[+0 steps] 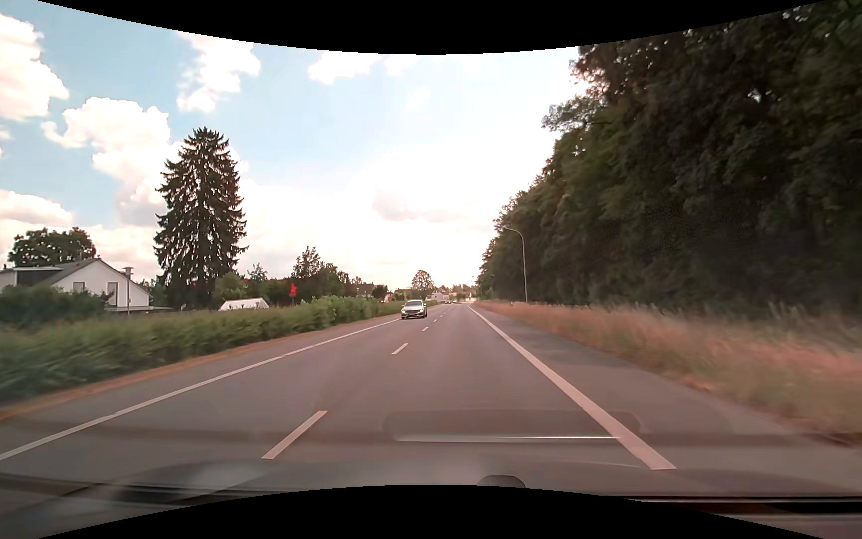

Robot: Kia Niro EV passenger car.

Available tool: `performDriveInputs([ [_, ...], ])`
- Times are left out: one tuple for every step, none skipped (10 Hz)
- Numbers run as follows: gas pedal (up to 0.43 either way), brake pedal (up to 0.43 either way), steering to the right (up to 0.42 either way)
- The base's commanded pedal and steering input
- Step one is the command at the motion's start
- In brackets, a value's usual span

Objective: Follow the waypoints while adhering to traffic rules and regulations

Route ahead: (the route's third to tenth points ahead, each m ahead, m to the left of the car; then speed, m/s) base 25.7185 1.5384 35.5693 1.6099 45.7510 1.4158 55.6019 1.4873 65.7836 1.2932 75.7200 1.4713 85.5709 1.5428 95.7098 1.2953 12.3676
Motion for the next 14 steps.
performDriveInputs([
  [0.059,0.0,-0.004],
  [0.059,0.0,-0.004],
  [0.059,0.0,-0.004],
  [0.059,0.0,-0.004],
  [0.059,0.0,-0.004],
  [0.059,0.0,-0.005],
  [0.059,0.0,-0.004],
  [0.059,0.0,-0.004],
  [0.059,0.0,-0.004],
  [0.059,0.0,-0.004],
  [0.059,0.0,-0.004],
  [0.059,0.0,-0.004],
  [0.059,0.0,-0.004],
  [0.059,0.0,-0.004],
])
